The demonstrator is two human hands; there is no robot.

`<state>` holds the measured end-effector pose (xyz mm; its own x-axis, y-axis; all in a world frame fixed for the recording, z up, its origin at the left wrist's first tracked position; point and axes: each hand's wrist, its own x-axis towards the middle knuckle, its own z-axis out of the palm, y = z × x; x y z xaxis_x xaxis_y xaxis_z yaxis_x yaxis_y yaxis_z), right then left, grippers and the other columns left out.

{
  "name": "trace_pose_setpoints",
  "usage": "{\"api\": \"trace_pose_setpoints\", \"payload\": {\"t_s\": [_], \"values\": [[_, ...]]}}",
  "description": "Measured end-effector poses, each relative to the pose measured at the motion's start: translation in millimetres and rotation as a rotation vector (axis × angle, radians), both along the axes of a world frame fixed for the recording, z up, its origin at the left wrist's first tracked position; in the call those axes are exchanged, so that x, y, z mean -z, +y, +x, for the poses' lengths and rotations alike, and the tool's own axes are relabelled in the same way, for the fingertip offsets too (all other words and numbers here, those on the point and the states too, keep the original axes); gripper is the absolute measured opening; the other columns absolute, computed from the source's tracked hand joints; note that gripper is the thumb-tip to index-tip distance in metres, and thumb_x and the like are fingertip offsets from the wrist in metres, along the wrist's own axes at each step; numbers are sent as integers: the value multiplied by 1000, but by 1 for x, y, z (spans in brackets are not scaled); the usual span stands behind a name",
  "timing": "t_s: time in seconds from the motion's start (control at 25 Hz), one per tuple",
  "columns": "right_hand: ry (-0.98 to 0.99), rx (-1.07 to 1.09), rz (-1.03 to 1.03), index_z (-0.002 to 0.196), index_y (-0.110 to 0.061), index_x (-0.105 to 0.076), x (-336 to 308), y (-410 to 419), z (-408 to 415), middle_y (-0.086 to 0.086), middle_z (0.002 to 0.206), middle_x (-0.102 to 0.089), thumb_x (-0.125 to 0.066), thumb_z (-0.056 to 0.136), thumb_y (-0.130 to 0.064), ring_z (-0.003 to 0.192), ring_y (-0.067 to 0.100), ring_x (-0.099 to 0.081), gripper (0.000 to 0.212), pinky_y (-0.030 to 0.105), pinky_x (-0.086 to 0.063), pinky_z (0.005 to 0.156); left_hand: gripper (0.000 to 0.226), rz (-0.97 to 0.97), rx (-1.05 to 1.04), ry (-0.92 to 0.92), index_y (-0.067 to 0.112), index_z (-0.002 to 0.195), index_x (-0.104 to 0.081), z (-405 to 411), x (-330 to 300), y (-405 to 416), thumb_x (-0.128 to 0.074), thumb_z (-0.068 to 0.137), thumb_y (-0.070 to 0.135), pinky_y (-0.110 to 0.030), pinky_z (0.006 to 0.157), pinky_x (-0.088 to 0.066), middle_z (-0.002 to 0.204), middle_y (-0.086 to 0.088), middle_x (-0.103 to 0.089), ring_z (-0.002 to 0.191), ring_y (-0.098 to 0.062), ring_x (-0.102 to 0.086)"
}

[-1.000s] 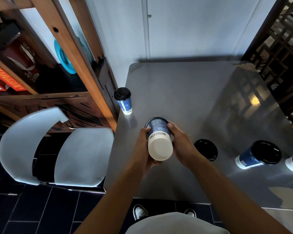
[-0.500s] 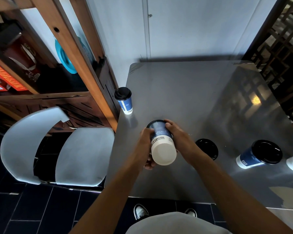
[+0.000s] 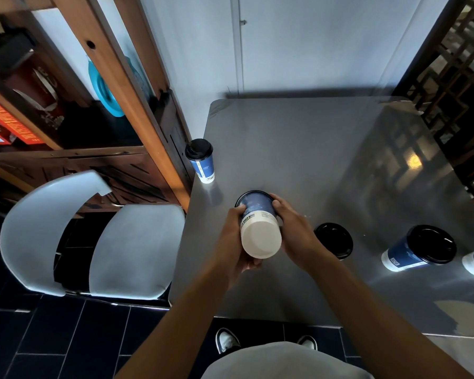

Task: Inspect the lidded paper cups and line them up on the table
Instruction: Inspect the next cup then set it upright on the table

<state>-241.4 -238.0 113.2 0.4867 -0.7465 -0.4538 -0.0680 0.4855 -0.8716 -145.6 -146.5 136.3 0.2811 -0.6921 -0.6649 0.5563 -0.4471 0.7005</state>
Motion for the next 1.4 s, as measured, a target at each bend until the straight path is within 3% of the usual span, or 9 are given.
{"api": "trace_pose_setpoints", "payload": {"t_s": [0.12,0.24,0.4,0.56,0.84,0.96,1.12,1.32,1.4], "values": [[70,-33,-51,130,-29,-58,-8,-2,-1,4,105,-70,-40,108,-29,95,49,-65,29,64,-52,87,60,85,46,-159,11,85,-67,4,-4,3,-35,98,60,-22,51,-39,87,-24,-59,53,-23,-54],[183,-129,-131,133,-35,-54,-11,-2,-1,6,111,-65,-41,107,-34,83,29,-62,30,35,-47,65,50,122,102,-161,17,81,-63,11,-5,6,-35,99,54,-28,60,-41,76,-15,-65,64,-26,-61],[225,-131,-202,143,-28,-49,-8,-4,1,4,116,-63,-43,106,-35,75,14,-59,38,19,-42,43,60,-15,32,16,10,122,-67,9,-8,4,-58,88,58,-33,62,-55,86,-14,-73,63,-25,-70],[148,-35,-94,140,-24,-50,2,-2,4,17,89,-63,-40,107,-27,46,18,-50,35,23,-36,41,39,-128,-83,138,4,105,-68,7,-13,4,-48,98,36,-26,44,-53,71,-12,-70,53,-22,-67],[38,51,-27,120,-25,-65,7,3,8,23,100,-67,-44,104,-28,79,35,-57,26,43,-45,66,47,-6,-9,77,17,90,-72,9,-7,6,-43,93,55,-26,62,-44,77,-6,-71,69,-22,-66],[58,42,-35,117,-27,-67,6,0,6,17,96,-68,-46,101,-33,76,33,-55,27,36,-43,57,57,36,67,-7,21,79,-73,7,-5,7,-40,89,66,-23,55,-35,69,-5,-69,58,-20,-60],[98,-41,-101,119,-26,-70,5,-7,3,15,110,-76,-49,87,-44,88,42,-68,42,55,-52,73,86,71,128,-287,20,115,-63,5,3,8,-49,62,88,-21,48,-39,76,-17,-62,64,-27,-54],[127,-61,-97,132,-25,-62,0,-10,3,3,118,-69,-49,103,-28,96,18,-67,32,33,-56,76,84,42,98,-134,15,127,-60,6,-3,5,-58,60,65,-40,75,-57,94,-20,-73,81,-33,-69],[108,-35,-82,125,-28,-63,-1,-8,5,0,108,-68,-47,104,-27,88,18,-63,27,30,-51,67,57,12,55,-10,6,112,-63,6,-9,6,-48,83,52,-26,53,-57,77,-14,-72,60,-25,-71]]}}
